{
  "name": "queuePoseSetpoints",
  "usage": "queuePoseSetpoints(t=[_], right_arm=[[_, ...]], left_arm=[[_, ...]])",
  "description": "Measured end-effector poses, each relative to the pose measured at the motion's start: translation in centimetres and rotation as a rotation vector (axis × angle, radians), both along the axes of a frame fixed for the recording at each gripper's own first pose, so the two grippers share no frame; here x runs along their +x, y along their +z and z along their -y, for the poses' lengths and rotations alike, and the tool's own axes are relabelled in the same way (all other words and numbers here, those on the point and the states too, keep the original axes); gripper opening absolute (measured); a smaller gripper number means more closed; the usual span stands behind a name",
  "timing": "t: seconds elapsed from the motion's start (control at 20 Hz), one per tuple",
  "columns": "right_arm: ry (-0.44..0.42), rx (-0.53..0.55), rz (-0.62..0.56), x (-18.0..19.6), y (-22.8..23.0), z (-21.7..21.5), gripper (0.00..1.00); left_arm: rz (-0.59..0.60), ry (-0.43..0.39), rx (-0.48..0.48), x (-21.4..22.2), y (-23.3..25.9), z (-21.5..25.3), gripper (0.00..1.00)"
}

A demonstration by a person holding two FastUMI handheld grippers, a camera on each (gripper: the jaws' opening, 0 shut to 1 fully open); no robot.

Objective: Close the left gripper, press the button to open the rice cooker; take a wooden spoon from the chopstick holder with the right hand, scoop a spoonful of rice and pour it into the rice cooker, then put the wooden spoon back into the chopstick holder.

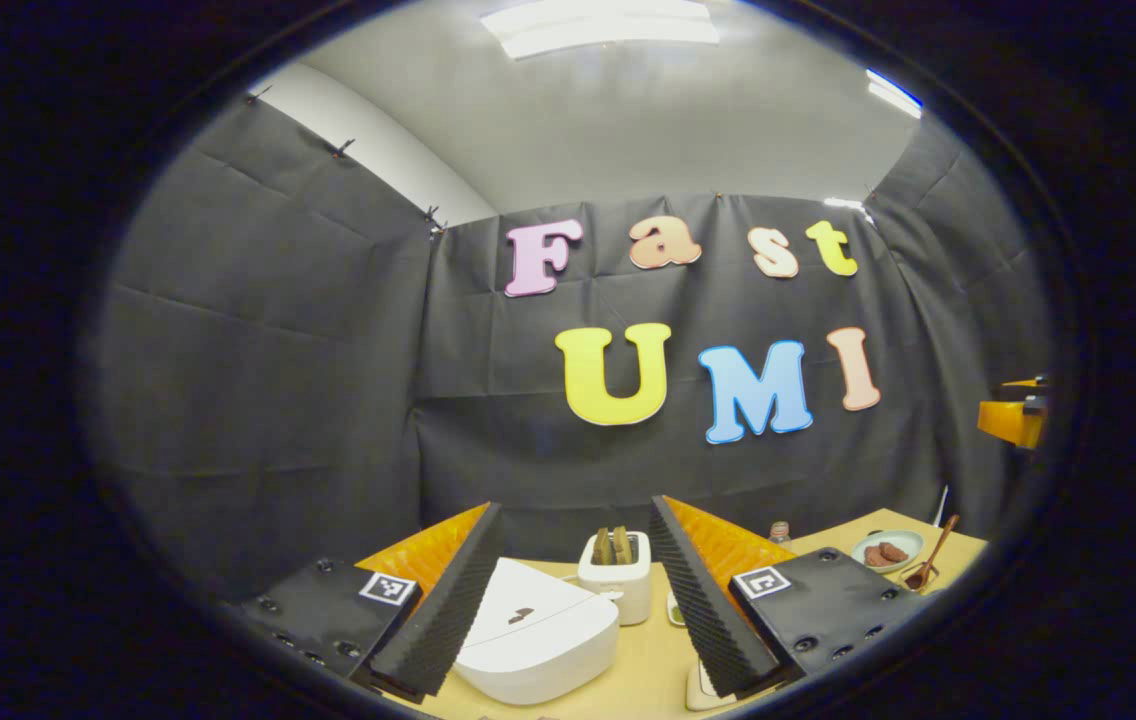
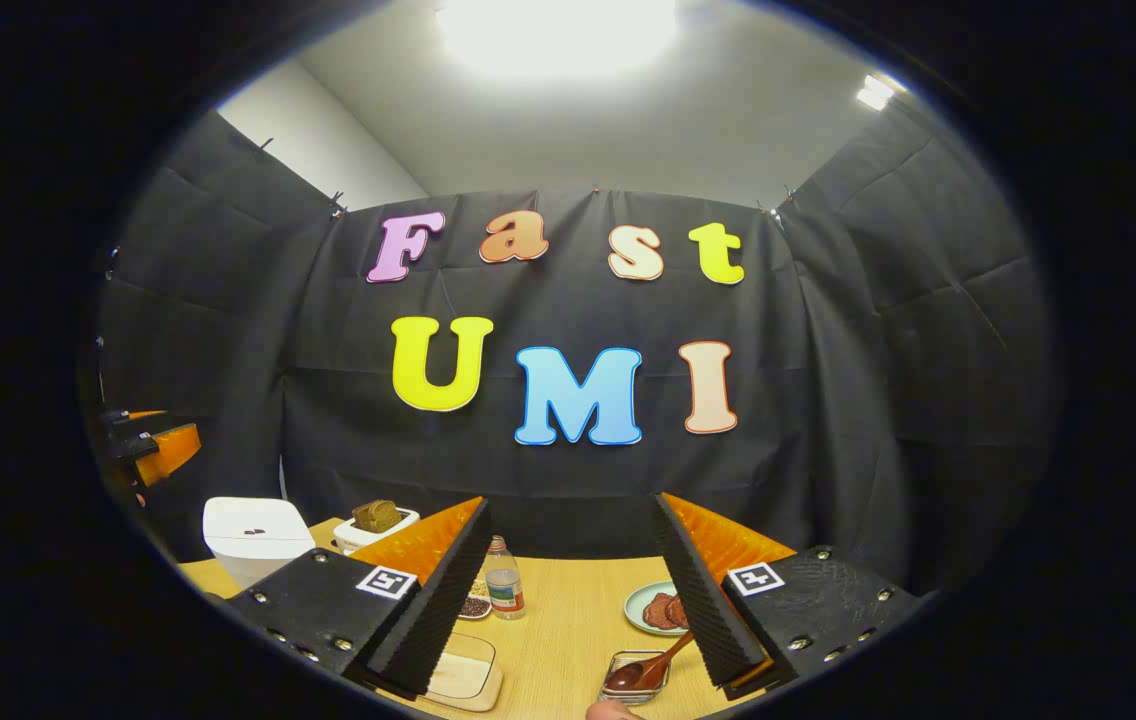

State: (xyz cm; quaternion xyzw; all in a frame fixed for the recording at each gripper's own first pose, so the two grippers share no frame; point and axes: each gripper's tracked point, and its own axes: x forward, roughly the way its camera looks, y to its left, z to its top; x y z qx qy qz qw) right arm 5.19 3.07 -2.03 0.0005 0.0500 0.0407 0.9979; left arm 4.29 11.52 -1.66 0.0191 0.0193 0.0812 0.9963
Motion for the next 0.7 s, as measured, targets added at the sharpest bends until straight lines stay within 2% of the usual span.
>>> queuePoseSetpoints(t=[0.1,0.15,0.35,0.4,0.45,0.5,0.55,0.6,0.7], right_arm=[[0.003,0.001,0.002,0.0,0.1,-0.4,0.97],[0.007,0.002,0.004,0.0,0.1,-0.6,0.97],[0.015,-0.002,0.011,0.1,0.2,-1.1,0.97],[0.017,0.000,0.010,0.1,0.1,-1.3,0.97],[0.017,0.002,0.007,0.1,0.0,-1.4,0.97],[0.014,0.004,0.007,0.1,-0.1,-1.5,0.97],[0.002,-0.002,0.008,0.1,-0.1,-1.3,0.97],[-0.009,-0.010,0.009,0.2,-0.1,-1.1,0.97],[-0.009,-0.006,0.010,0.3,-0.1,-1.5,0.97]], left_arm=[[-0.005,-0.005,-0.023,-0.4,-0.1,0.5,0.95],[-0.002,-0.001,-0.037,-0.7,-0.1,0.7,0.99],[-0.001,0.010,-0.038,-1.3,-0.2,0.6,0.99],[-0.001,0.011,-0.033,-1.5,-0.2,0.6,0.95],[0.000,0.008,-0.028,-1.6,-0.1,0.6,0.99],[-0.001,0.008,-0.028,-1.6,-0.2,0.7,0.95],[-0.005,0.009,-0.030,-1.6,-0.3,0.7,0.95],[-0.008,0.013,-0.033,-1.4,-0.4,0.5,0.99],[-0.009,0.016,-0.042,-1.6,-0.7,0.4,0.99]])
